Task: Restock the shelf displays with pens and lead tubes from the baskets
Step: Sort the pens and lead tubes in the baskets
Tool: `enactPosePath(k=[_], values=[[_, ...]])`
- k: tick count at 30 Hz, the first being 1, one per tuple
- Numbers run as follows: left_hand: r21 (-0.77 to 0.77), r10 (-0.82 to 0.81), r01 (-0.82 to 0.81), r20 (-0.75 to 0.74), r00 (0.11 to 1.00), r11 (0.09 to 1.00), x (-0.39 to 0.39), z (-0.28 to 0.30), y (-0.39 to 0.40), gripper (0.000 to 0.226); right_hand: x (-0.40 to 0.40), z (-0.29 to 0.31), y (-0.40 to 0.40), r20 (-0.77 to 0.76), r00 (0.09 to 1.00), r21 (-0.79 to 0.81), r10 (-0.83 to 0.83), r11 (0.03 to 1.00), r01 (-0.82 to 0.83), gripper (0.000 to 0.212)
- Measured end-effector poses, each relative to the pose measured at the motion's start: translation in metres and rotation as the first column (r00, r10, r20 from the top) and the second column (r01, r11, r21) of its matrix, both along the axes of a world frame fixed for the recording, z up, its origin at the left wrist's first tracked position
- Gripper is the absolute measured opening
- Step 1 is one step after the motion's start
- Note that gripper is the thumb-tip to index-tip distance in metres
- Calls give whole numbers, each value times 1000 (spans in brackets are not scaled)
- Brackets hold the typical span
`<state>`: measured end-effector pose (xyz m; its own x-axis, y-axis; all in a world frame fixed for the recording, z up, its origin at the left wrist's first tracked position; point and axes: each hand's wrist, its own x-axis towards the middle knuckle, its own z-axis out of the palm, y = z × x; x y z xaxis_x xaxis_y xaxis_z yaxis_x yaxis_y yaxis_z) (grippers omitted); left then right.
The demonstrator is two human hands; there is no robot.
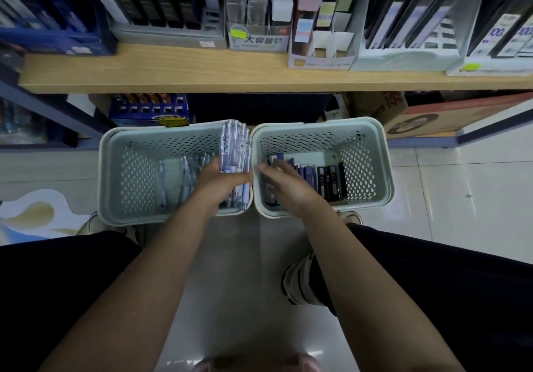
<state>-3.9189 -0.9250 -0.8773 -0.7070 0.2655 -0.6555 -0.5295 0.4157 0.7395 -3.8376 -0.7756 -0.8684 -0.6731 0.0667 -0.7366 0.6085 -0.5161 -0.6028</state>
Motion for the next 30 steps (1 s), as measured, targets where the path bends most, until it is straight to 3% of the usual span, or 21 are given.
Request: enactPosePath(k=[3,4,7,8,10,13,15,17,19,24,28,30], values=[[9,-6,6,27,1000,1000,-1,1,1,57,3,-7,4,-32,998,42,-47,998,48,59],[20,-1,0,40,999,1000,-1,2,1,65,1,-6,5,-44,997,73,-67,995,70,59],[67,26,-30,62,998,997,1,8,0,103,-6,7,4,-85,994,213,-70,973,87,9],[92,24,-30,74,997,995,1,7,-2,111,-9,12,3,-111,991,236,-71,967,96,7],[154,2,-17,100,995,988,1,16,-3,98,-15,23,1,-170,985,232,-42,969,81,11],[245,-48,12,141,989,970,1,30,-9,72,-24,43,-11,-173,974,204,146,973,-109,29],[289,-67,22,145,987,957,0,32,-15,73,-30,48,-21,-159,959,119,234,969,-216,21],[296,-79,44,107,991,954,-2,37,-23,78,-34,50,-35,-154,962,65,225,974,-217,20],[301,-126,97,80,989,949,-6,41,-33,87,-38,45,-46,-137,979,38,152,988,-148,34],[364,-97,20,195,976,931,-15,43,-58,44,-46,37,-54,-60,997,-23,41,999,-42,39],[331,-14,-48,182,983,942,-19,36,-78,62,-55,38,-68,-24,998,-41,63,997,-64,44],[301,38,-87,164,986,950,-21,34,-86,91,-59,41,-78,-37,994,-23,100,995,-100,66]])
